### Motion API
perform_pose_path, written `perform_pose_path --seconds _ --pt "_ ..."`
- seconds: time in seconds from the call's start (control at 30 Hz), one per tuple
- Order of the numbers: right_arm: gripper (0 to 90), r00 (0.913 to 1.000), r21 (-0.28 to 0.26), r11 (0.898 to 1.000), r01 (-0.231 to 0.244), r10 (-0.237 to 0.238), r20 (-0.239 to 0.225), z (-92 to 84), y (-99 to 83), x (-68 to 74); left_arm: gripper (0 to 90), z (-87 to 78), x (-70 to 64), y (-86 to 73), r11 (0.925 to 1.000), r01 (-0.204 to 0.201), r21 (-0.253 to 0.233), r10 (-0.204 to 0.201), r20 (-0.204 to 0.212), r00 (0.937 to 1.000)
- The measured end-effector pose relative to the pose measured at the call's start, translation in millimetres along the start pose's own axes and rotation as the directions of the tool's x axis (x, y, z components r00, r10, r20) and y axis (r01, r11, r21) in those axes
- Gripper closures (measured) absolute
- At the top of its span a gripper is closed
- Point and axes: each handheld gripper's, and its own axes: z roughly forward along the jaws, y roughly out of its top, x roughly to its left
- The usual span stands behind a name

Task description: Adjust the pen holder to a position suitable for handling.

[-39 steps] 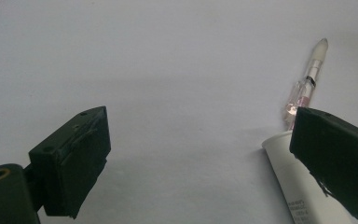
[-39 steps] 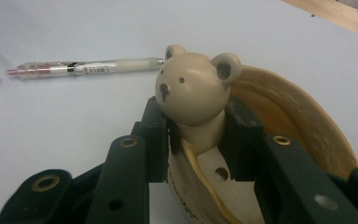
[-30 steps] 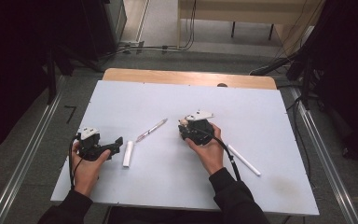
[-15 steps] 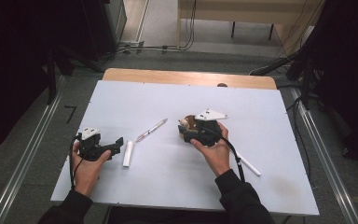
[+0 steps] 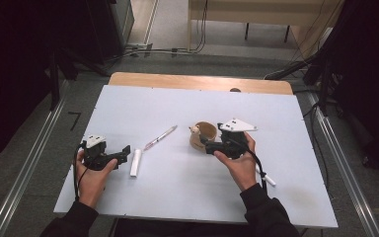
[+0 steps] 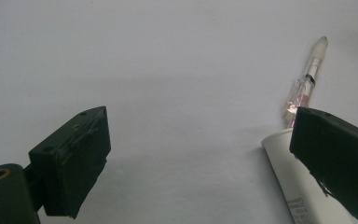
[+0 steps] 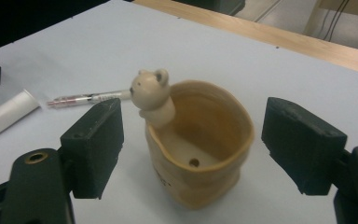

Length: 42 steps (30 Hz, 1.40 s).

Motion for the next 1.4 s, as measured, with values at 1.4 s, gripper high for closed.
perform_pose_path --seconds 1.4 --pt "15.5 0.9797 0.040 0.994 -0.101 0.092 0.178 -70.9 -74.7 -66.7 5.8 4.4 -3.8 -0.3 0.9999 -0.013 0.009 0.013 0.006 0.9999"
